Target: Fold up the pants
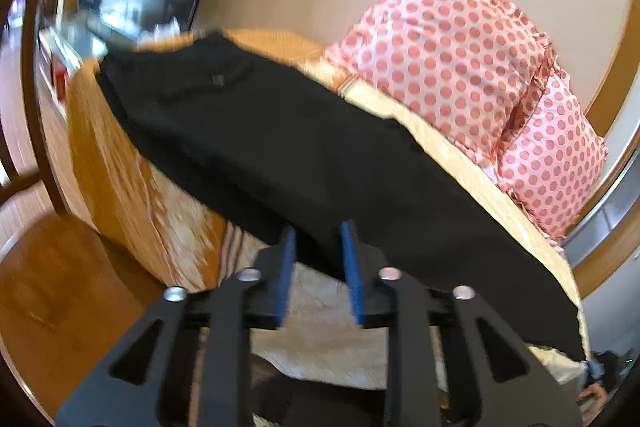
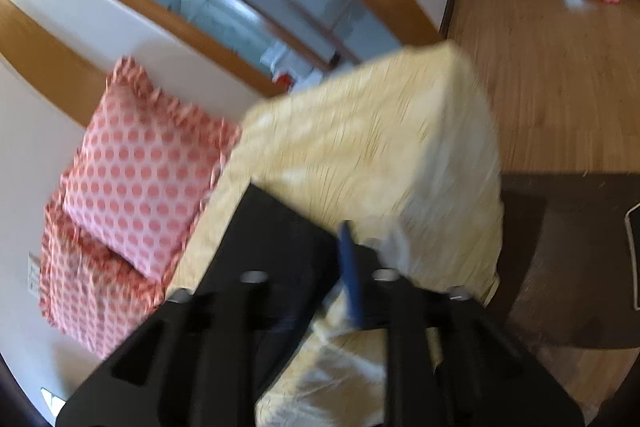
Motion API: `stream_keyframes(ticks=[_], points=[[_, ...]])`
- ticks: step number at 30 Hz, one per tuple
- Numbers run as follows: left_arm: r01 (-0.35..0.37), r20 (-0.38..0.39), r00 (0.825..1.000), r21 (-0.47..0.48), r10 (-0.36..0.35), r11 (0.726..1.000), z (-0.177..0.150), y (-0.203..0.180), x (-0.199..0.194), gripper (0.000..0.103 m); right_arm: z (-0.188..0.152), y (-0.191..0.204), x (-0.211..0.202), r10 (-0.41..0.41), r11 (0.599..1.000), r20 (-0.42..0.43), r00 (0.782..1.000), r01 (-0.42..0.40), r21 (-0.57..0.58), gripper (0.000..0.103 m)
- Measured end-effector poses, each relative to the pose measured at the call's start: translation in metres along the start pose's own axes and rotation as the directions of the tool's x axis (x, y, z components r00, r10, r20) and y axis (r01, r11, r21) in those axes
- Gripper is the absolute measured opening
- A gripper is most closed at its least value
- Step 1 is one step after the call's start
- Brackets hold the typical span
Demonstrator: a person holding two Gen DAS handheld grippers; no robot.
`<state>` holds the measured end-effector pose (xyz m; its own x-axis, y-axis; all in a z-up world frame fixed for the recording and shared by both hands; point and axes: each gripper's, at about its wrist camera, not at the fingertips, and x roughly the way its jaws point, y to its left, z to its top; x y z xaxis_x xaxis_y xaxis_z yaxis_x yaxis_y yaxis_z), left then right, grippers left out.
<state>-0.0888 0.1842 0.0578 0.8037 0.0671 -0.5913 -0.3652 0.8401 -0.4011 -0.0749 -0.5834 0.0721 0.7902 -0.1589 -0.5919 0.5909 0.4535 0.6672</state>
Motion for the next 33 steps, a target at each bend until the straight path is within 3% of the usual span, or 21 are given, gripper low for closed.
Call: stream_keyframes(ticks=[2, 6, 10, 16, 21, 22, 24, 26, 28, 31, 32, 33], points=[[-0.041, 0.068, 0.997, 0.042, 0.038, 0.998, 0.006, -0.008, -0.008, 0.04, 0.004, -0.002, -0.003, -0.008, 1.0, 0.012, 1.0, 0.008, -0.005, 0.036], [-0.029, 0.13, 0.991, 0.109, 0.015, 0.994, 0.015, -0.027, -0.009, 0.055, 0.002, -0.005, 0.008, 0.005, 1.0, -0.029, 1.0, -0.005, 0.019, 0.036], [-0.002, 0.089, 0.996, 0.137, -0.01, 0.991, 0.017, -0.037, 0.01, 0.059, -0.011, -0.002, 0.014, 0.028, 0.999, -0.065, 0.997, -0.027, 0.025, 0.036], [-0.012, -0.026, 1.0, 0.087, 0.014, 0.996, 0.007, -0.024, 0.048, 0.063, -0.026, 0.005, 0.012, 0.052, 0.998, -0.077, 0.996, -0.05, 0.026, 0.035], [-0.001, 0.012, 1.0, 0.121, -0.001, 0.993, 0.0, -0.023, 0.047, 0.066, -0.038, 0.017, 0.021, 0.095, 0.995, -0.13, 0.987, -0.089, 0.045, 0.035], [0.011, 0.012, 1.0, 0.114, -0.012, 0.993, 0.0, -0.022, 0.048, 0.067, -0.039, 0.021, 0.024, 0.092, 0.996, -0.134, 0.987, -0.089, 0.024, 0.034], [0.031, 0.012, 0.999, 0.1, -0.033, 0.994, 0.0, -0.019, 0.047, 0.068, -0.039, 0.029, 0.031, 0.073, 0.997, -0.126, 0.989, -0.076, -0.018, 0.009], [0.053, 0.011, 0.998, 0.084, -0.054, 0.995, 0.001, -0.016, 0.046, 0.068, -0.038, 0.036, 0.036, 0.093, 0.995, -0.131, 0.987, -0.097, -0.026, 0.009], [0.072, 0.011, 0.997, 0.066, -0.073, 0.995, 0.002, -0.013, 0.046, 0.068, -0.04, 0.068, 0.034, 0.154, 0.982, -0.123, 0.98, -0.166, -0.095, 0.009], [0.09, 0.017, 0.996, 0.041, -0.091, 0.995, 0.003, -0.011, 0.047, 0.07, -0.059, 0.133, 0.031, 0.291, 0.923, -0.181, 0.939, -0.326, -0.204, 0.009], [0.09, 0.019, 0.996, 0.041, -0.091, 0.995, 0.003, -0.012, 0.047, 0.071, -0.071, 0.156, 0.032, 0.343, 0.892, -0.223, 0.912, -0.391, -0.226, 0.009], [0.085, 0.021, 0.996, 0.043, -0.086, 0.995, 0.002, -0.012, 0.047, 0.071, -0.092, 0.187, 0.034, 0.4, 0.843, -0.296, 0.868, -0.474, -0.253, 0.009]])
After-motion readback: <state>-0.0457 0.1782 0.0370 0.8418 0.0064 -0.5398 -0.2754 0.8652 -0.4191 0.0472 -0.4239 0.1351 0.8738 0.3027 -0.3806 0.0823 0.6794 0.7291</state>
